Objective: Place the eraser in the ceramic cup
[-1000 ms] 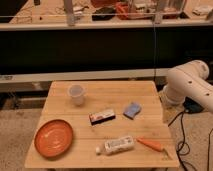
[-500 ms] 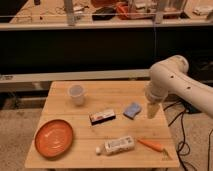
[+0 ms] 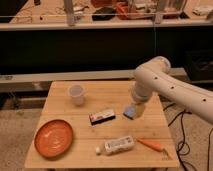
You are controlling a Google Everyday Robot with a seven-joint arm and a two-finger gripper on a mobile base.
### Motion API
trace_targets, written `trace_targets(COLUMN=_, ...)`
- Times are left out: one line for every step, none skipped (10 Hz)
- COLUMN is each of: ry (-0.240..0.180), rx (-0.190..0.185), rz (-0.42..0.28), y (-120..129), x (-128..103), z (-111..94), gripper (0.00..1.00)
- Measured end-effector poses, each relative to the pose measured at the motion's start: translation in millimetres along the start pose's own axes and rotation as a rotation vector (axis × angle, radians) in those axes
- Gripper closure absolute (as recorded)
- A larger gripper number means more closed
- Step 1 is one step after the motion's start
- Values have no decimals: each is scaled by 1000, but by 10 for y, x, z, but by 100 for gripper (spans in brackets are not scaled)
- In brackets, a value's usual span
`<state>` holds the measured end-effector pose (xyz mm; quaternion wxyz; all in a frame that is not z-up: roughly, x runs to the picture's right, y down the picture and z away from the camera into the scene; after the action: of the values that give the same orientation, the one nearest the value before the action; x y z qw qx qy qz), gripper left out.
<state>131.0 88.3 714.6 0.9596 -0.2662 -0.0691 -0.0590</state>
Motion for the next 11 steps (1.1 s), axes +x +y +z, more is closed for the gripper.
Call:
trace_targets(ry=-3, rx=3, rz=-11, y=-3, x=-31, z=47, gripper=20)
trace_targets(ry=-7, rx=7, rz=-27, y=-8, x=-76, z=104, gripper=20)
trace_targets(ry=-12, rx=8, rz=-46, y=-10, x=-152, z=150, gripper=20)
trace_targets(ry=-20, rx=7, rz=-69, y=-18, x=-250, z=203, gripper=20)
trace_targets(ry=-23, rx=7, rz=-81, y=-18, x=-271, z=222, gripper=20)
trace_targets(ry=-22, rx=10, rz=-84, y=-22, x=-262, z=223, gripper=20)
trace_targets(ry=-27, rx=10, rz=-86, y=-14, x=-268, z=247, gripper=20)
trace_targets(ry=-42, rx=12, rz=-101, y=-15, x=-326, z=310, gripper=20)
trace_targets(ry=-57, rx=12, rz=-117, y=-10, x=-408, z=391, gripper=20)
trace_targets(ry=-72, rx=16, rz=-143, y=-21, x=-534, z=498, gripper=20)
trace_targets(ry=-82, rx=19, rz=-156, y=-28, x=-597, z=542, gripper=20)
